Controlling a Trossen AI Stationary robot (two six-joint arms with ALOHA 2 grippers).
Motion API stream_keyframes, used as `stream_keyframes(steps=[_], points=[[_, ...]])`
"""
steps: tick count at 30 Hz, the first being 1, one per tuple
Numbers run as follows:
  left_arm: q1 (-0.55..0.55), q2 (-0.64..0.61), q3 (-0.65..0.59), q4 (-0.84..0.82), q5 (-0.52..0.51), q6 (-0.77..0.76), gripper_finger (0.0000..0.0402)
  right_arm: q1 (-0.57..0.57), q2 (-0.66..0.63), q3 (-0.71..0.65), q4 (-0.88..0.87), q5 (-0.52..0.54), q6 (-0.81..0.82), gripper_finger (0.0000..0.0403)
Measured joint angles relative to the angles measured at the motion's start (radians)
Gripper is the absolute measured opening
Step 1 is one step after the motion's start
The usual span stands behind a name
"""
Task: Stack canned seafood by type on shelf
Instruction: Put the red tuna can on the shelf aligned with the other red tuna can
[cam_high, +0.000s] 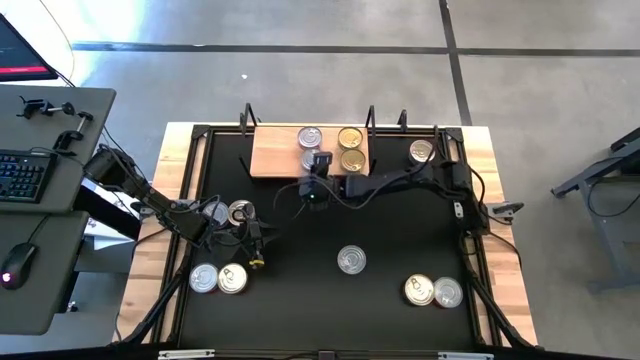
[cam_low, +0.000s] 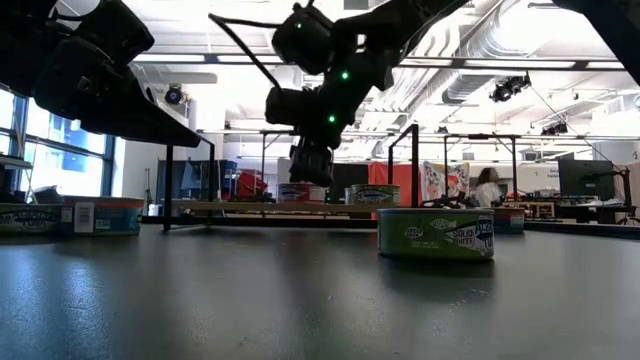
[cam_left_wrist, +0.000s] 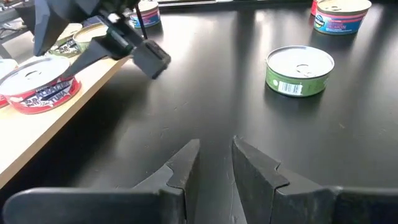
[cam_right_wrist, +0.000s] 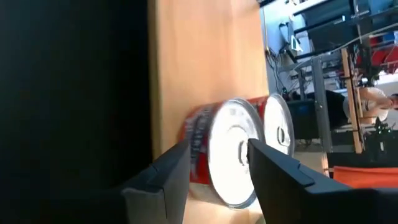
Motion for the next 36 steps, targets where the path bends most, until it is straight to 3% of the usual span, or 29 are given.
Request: stream_keyframes(steps=[6,11,16,25,36], points=[[0.0,0.0,0.0,0.001,0.0,-0.005,0.0085,-0.005,-0.031,0.0,-0.071,-0.013,0.175,0.0151],[0.0,0.0,0.0,0.0,0.0,-0.005,0.0085,-0.083,-0.093,0.0,-0.118,-0.152,0.396,0.0148],[0.0,0.0,0.0,0.003,0.0,-0.005,0.0085,-0.17,-0.1,0.0,-0.167,-0.306,0.589,0.0119],[0.0,0.0,0.0,0.003,0.0,-0.005,0.0085,-0.168,-0.044,0.003,-0.152,-0.342,0.587,0.0054],[0.0,0.0,0.0,0.0,0.0,-0.005,0.0085,-0.153,-0.117,-0.002,-0.096,-0.334,0.584,0.0048]])
